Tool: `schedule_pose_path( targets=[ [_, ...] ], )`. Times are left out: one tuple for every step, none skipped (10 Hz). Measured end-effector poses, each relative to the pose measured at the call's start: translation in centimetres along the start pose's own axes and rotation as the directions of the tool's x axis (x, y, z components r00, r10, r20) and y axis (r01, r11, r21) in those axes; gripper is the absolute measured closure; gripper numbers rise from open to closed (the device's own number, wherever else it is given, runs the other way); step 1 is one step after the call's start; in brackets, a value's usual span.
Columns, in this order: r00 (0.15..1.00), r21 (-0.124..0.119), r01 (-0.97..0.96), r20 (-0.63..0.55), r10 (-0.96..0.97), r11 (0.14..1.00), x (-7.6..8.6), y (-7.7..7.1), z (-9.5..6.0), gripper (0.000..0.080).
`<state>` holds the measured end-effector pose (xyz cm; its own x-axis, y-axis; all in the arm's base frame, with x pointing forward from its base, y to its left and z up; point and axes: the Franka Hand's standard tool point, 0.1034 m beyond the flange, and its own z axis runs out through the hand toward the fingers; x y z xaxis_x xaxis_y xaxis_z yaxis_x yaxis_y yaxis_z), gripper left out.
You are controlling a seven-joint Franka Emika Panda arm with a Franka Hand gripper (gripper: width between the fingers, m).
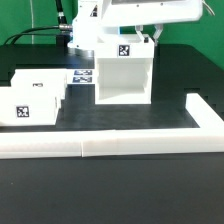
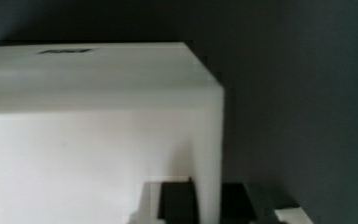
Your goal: Assemble drawer
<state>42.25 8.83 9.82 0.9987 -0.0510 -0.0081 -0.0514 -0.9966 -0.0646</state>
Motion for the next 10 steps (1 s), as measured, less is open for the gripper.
schedule_pose_path(
  targets=[
    [1.000, 0.000, 0.011, 0.001, -0.011, 1.000, 0.3, 0.1, 0.0, 0.0762],
    [1.000, 0.004, 0.027, -0.001, -0.027, 1.000, 1.6, 0.3, -0.1, 0.0762],
    [0.999, 0.011, 0.050, -0.011, -0.050, 0.999, 3.8, 0.4, -0.1, 0.0762],
    [0.998, 0.016, 0.054, -0.019, -0.053, 0.998, 5.6, 0.6, -0.1, 0.0762],
    [0.998, 0.021, 0.052, -0.031, -0.051, 0.998, 7.4, 0.7, -0.2, 0.0762],
    [0.997, 0.024, 0.061, -0.043, -0.060, 0.998, 9.3, 0.9, -0.2, 0.0761],
    [0.997, 0.028, 0.056, -0.060, -0.054, 0.998, 11.1, 0.9, -0.2, 0.0761],
    [0.996, 0.032, 0.048, -0.081, -0.046, 0.998, 13.1, 0.9, -0.3, 0.0760],
    [0.994, 0.037, 0.039, -0.100, -0.036, 0.999, 15.0, 0.7, -0.3, 0.0760],
    [0.993, 0.042, 0.022, -0.113, -0.017, 0.999, 16.3, 0.5, -0.3, 0.0758]
  ],
)
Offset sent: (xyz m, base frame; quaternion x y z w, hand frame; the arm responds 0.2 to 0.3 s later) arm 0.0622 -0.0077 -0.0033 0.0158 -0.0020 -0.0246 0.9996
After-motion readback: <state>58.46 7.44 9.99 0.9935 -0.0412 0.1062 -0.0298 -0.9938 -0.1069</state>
